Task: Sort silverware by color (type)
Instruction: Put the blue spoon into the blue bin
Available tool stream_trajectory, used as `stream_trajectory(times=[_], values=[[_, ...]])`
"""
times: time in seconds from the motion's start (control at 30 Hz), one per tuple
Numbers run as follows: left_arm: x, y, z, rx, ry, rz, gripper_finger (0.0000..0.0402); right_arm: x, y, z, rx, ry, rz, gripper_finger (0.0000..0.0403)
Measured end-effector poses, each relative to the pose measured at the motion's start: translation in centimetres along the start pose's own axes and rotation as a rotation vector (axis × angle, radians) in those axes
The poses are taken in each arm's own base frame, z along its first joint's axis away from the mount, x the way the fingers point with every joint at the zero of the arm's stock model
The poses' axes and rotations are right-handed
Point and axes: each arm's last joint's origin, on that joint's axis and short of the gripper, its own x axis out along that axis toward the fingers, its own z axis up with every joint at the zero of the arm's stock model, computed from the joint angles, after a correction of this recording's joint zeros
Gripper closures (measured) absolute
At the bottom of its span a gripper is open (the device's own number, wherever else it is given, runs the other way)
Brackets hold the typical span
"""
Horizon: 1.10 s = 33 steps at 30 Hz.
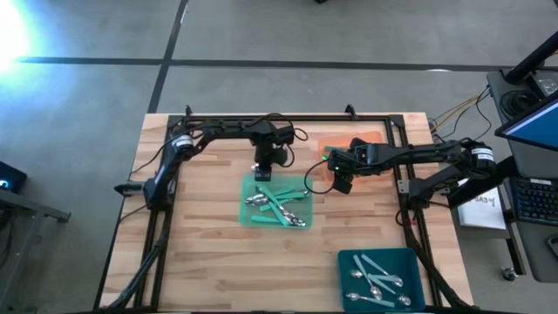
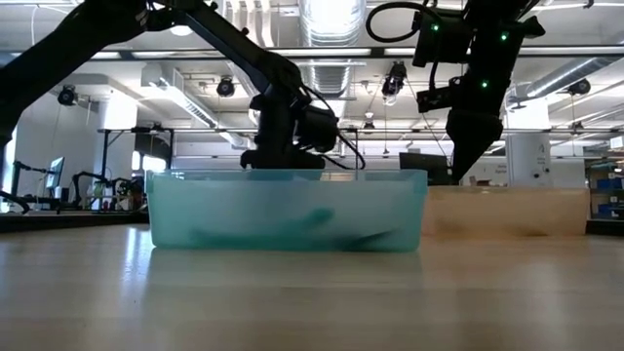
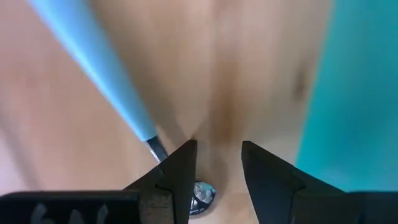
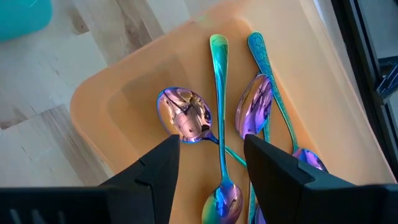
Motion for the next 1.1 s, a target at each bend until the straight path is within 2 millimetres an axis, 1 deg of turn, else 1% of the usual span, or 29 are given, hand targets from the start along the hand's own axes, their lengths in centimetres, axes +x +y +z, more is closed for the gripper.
stream_trajectory(times=[0.2, 0.37, 0.53, 0.67, 0.77, 0.93, 1.1], values=[[-0.3, 2.9, -1.6, -0.096, 0.010, 0.014, 0.0285, 0.0, 0.0, 0.0, -0.001, -0.002, 0.001, 0.0232], [-0.6, 5.4, -2.9, -0.139, -0.003, 0.021, 0.0285, 0.0, 0.0, 0.0, 0.000, -0.003, 0.001, 0.0232], [-0.7, 7.1, -3.8, -0.161, -0.026, 0.037, 0.0285, 0.0, 0.0, 0.1, 0.002, -0.006, 0.001, 0.0232], [-0.8, 7.3, -3.8, -0.181, -0.031, 0.047, 0.0285, 0.0, 0.0, 0.1, 0.018, -0.007, 0.002, 0.0232], [-0.9, 6.9, -3.6, -0.150, -0.037, 0.035, 0.0284, 0.0, 0.0, 0.1, 0.023, -0.007, 0.002, 0.0232], [-1.5, 6.3, -2.5, -0.053, -0.071, 0.047, 0.0284, 0.0, 0.0, 0.1, 0.026, -0.010, 0.002, 0.0232], [-2.7, 5.9, -1.3, 0.014, -0.128, 0.068, 0.0284, 0.0, 0.0, 0.1, 0.026, -0.010, 0.002, 0.0232]])
